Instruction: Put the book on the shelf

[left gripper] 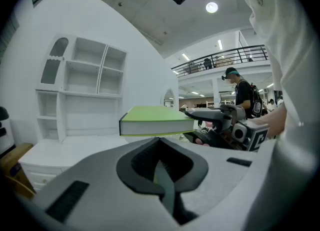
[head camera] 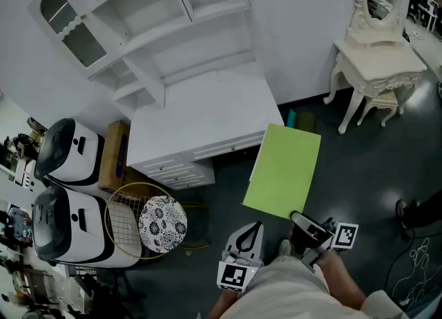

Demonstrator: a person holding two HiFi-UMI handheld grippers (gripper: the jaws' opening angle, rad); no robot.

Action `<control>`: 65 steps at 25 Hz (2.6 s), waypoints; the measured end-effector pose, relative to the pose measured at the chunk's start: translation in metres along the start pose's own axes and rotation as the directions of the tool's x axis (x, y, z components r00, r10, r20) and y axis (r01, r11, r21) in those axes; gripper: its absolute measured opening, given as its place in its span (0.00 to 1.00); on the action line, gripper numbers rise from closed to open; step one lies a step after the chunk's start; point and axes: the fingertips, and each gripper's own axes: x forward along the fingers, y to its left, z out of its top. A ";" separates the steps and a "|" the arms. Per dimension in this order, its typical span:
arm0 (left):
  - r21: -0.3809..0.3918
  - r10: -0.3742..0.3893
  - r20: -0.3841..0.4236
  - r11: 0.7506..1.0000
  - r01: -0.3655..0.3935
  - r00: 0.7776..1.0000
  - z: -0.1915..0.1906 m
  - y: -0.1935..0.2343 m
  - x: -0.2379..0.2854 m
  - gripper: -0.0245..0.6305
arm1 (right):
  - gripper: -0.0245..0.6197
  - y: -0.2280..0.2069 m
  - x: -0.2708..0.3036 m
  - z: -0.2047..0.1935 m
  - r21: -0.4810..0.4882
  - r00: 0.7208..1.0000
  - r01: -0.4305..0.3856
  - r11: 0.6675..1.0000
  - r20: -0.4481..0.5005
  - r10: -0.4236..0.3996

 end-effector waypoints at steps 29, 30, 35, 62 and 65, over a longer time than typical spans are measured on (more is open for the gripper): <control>-0.033 0.049 -0.071 0.998 -0.051 0.996 -0.015 -0.019 0.008 0.04 | 0.29 -0.013 -0.004 0.022 0.056 0.998 0.061 0.997 -0.037 -0.059; -0.030 0.049 -0.075 0.998 -0.051 0.996 -0.016 -0.020 0.009 0.04 | 0.29 -0.014 -0.004 0.024 0.058 0.998 0.060 0.997 -0.036 -0.058; -0.023 0.038 -0.095 0.999 -0.041 0.995 -0.013 -0.015 0.017 0.04 | 0.29 -0.018 0.003 0.035 0.074 0.999 0.050 0.996 -0.015 -0.049; -0.004 -0.047 -0.017 0.999 0.047 0.999 0.006 0.159 0.076 0.04 | 0.29 -0.051 0.159 0.064 0.018 0.997 0.077 0.997 0.028 -0.078; -0.009 -0.057 -0.025 0.998 0.057 0.998 0.007 0.175 0.076 0.04 | 0.29 -0.055 0.175 0.066 0.008 0.996 0.081 0.997 0.037 -0.081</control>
